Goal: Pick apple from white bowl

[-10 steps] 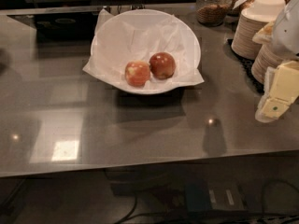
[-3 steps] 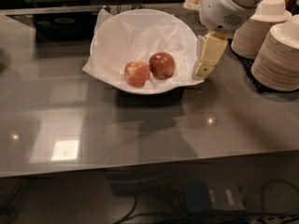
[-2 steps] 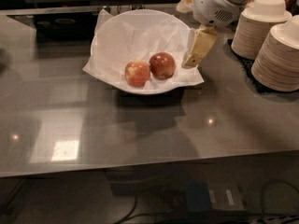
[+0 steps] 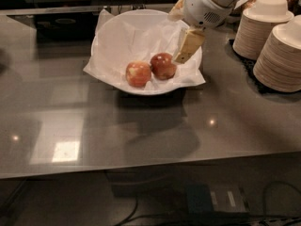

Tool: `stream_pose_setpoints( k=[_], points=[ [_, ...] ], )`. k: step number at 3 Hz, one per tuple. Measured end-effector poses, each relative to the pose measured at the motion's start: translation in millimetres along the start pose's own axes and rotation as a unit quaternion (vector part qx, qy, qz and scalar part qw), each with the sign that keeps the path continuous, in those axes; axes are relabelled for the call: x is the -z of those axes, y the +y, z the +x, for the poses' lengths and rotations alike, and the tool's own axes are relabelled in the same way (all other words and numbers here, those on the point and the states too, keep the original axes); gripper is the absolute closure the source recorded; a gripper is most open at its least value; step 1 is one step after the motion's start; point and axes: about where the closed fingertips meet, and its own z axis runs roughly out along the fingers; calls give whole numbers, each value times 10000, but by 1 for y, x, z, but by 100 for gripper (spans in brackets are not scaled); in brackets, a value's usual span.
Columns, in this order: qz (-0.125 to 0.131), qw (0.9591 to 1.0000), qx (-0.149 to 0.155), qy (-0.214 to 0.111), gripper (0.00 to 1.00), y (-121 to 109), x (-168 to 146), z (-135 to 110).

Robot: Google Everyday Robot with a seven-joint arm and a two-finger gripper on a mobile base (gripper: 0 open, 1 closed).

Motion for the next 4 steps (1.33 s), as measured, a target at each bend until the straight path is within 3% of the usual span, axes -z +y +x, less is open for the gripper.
stream_pose_setpoints(
  k=[2, 4],
  points=[
    [-264, 9993, -92, -234, 23, -2, -39, 7],
    [-447, 9986, -219, -193, 19, -8, -67, 31]
  ],
)
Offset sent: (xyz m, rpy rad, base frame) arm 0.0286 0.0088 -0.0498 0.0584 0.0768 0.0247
